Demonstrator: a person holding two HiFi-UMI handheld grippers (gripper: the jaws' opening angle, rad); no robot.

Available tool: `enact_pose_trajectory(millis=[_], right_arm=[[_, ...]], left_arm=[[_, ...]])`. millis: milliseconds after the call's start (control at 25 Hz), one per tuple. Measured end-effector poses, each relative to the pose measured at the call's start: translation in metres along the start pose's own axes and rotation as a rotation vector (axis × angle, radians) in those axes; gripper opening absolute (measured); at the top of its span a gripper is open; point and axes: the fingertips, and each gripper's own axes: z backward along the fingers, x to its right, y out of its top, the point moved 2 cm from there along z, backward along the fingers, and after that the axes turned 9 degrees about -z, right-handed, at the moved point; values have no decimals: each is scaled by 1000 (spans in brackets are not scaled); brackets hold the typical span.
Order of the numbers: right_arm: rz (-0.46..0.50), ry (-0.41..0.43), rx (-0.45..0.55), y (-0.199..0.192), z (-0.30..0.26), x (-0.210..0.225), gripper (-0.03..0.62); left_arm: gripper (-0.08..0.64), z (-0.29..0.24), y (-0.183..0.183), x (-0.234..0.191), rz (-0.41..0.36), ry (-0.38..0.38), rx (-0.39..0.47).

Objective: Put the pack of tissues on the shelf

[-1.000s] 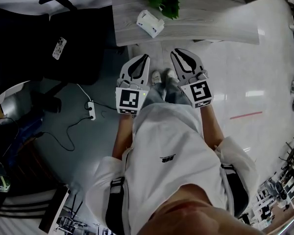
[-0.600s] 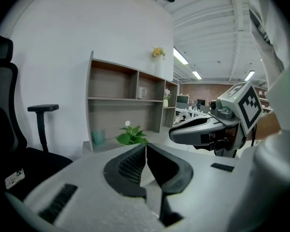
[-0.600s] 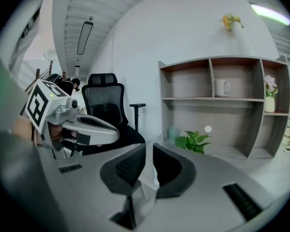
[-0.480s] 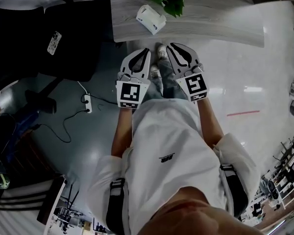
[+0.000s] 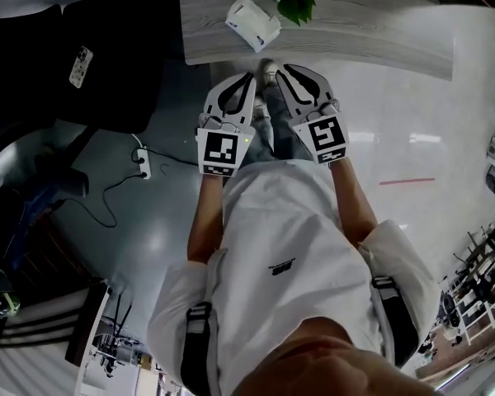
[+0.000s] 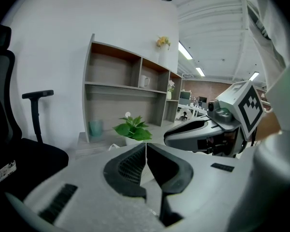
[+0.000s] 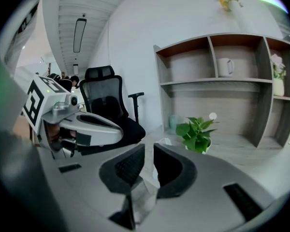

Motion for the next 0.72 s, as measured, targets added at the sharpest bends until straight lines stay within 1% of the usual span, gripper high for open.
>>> enact_pose_trajectory(millis=[400,720], right_arm=[[-35,16,-51,-18,-30,18,48],[-43,27,-96,-36,-47,24,48]], left_arm=[[32,-19,-19,-6,30,-5,-43],[32,-33,-32,-10,48,-9,-74]])
